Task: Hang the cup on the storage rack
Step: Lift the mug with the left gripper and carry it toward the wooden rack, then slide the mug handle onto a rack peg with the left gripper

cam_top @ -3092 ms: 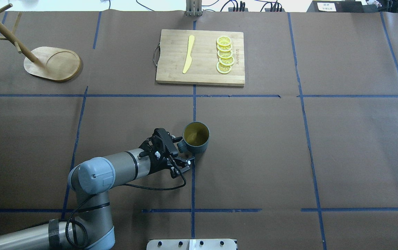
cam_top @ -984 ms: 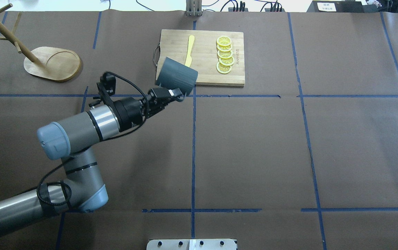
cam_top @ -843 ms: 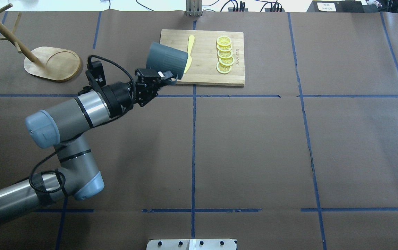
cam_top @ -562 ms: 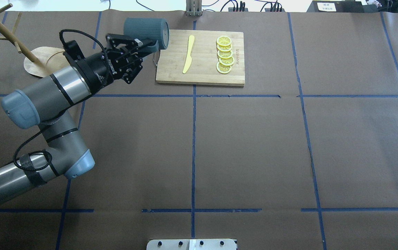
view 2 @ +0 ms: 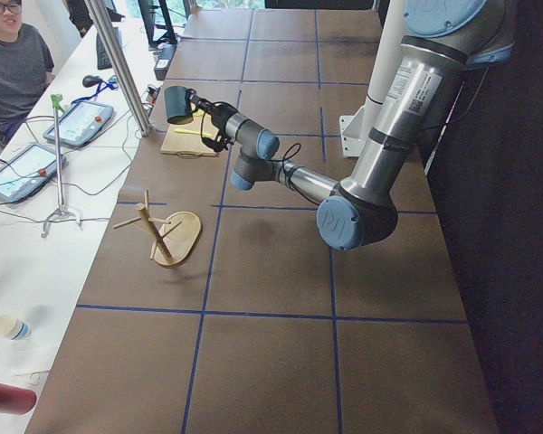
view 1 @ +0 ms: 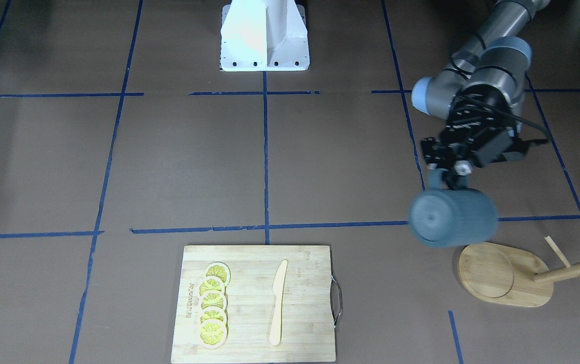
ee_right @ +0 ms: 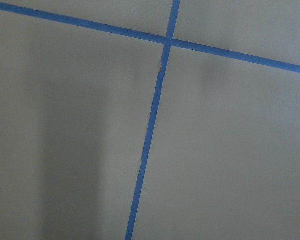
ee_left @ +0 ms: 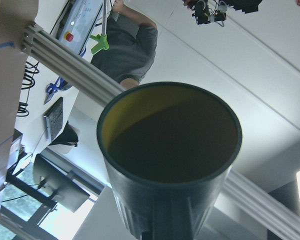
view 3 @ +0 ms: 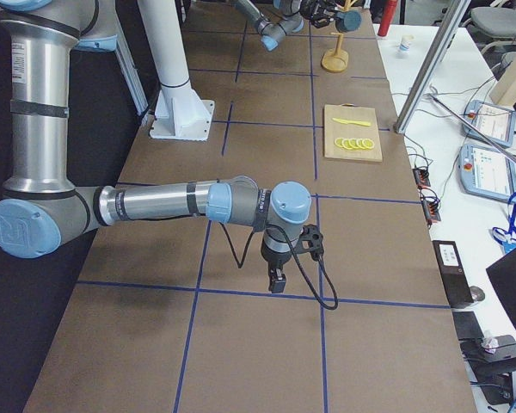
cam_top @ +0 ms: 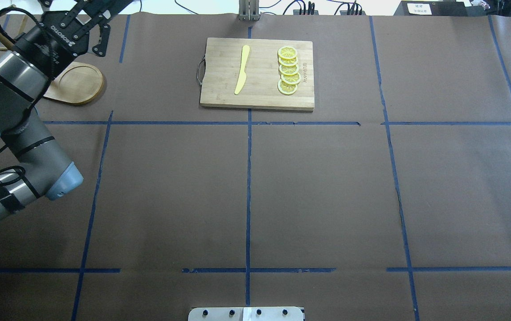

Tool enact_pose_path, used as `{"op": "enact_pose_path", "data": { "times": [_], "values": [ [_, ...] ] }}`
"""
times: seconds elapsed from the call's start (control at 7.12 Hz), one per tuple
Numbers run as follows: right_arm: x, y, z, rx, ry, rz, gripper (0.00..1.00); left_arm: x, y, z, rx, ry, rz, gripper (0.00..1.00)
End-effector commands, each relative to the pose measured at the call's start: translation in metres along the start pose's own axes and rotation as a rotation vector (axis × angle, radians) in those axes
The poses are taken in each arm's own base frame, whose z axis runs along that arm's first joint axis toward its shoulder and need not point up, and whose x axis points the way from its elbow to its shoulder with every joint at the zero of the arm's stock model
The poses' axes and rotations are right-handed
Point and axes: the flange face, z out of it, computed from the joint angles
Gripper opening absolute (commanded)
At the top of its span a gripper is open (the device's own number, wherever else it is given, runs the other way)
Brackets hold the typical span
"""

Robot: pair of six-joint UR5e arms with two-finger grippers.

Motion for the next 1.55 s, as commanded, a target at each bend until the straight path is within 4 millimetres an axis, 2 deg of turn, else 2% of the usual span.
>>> {"op": "enact_pose_path", "data": {
  "times": [0.0,0.14,0.42,0.7,0.98,1.41],
  "values": [
    [0.000,0.001,0.000,0.003,0.001,-0.003,1.00,0.029,-0.069,-0.034,-0.004,0.064,-0.050,0.00],
    [0.003,0.003,0.004,0.019,0.006,-0.016,1.00,0.045,-0.091,-0.043,0.012,0.088,-0.064,0.00],
    [0.003,0.005,0.005,0.019,0.006,-0.017,1.00,0.066,-0.118,-0.050,0.067,0.109,-0.030,0.00],
    [0.003,0.005,0.005,0.019,0.006,-0.015,1.00,0.068,-0.134,-0.058,0.084,0.111,-0.019,0.00],
    [0.003,0.005,0.004,0.020,0.007,-0.016,1.00,0.062,-0.159,-0.077,0.088,0.104,-0.018,0.00],
    [0.002,0.004,0.003,0.023,0.007,-0.019,1.00,0.064,-0.166,-0.080,0.104,0.106,-0.010,0.00]
  ]
}}
